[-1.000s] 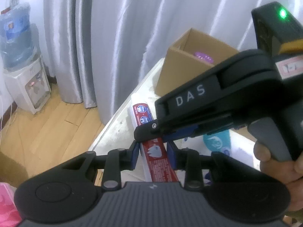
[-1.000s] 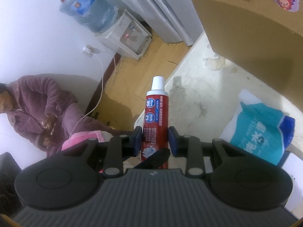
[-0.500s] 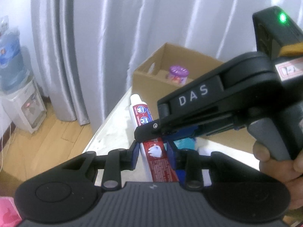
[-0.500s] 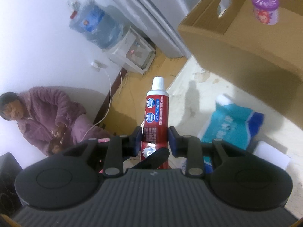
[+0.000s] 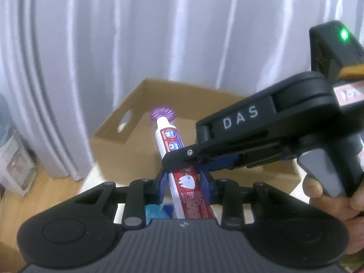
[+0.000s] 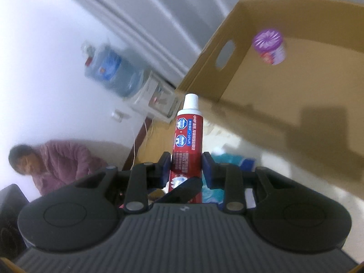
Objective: Organize objects
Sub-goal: 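Lift the toothpaste tube with the right gripper and carry it over the box, then lower the tube into the box and open the right gripper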
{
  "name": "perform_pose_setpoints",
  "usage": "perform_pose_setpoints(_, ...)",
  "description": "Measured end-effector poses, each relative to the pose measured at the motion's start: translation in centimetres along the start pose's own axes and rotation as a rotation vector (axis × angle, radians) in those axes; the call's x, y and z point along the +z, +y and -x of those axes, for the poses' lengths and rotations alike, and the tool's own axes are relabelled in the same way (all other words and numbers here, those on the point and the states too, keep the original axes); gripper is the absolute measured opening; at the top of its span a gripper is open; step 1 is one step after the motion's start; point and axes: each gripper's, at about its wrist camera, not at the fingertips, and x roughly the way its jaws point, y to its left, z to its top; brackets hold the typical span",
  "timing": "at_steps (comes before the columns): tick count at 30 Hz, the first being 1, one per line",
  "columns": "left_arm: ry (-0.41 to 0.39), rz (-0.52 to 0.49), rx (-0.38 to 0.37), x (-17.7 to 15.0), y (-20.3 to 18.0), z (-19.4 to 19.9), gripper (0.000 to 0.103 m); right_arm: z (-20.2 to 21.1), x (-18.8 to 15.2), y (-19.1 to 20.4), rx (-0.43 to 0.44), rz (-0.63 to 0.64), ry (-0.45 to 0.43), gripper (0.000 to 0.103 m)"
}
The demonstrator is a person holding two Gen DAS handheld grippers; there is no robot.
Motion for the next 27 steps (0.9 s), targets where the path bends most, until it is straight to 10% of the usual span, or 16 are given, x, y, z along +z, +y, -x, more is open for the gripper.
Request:
perform_pose_setpoints(11, 0.009, -0.089, -0.117, 6.4, -6.5, -6.7, 0.033, 5.6, 6.0, -7.6, -0.07, -0.073, -0.111, 0.029)
perform_pose_setpoints(27, 0.182, -0.082, -0.231, 5.3, -8.3, -16.6, 0.033, 4.0, 8.5, -18.3, -0.225, -0.161, -0.05, 0.029)
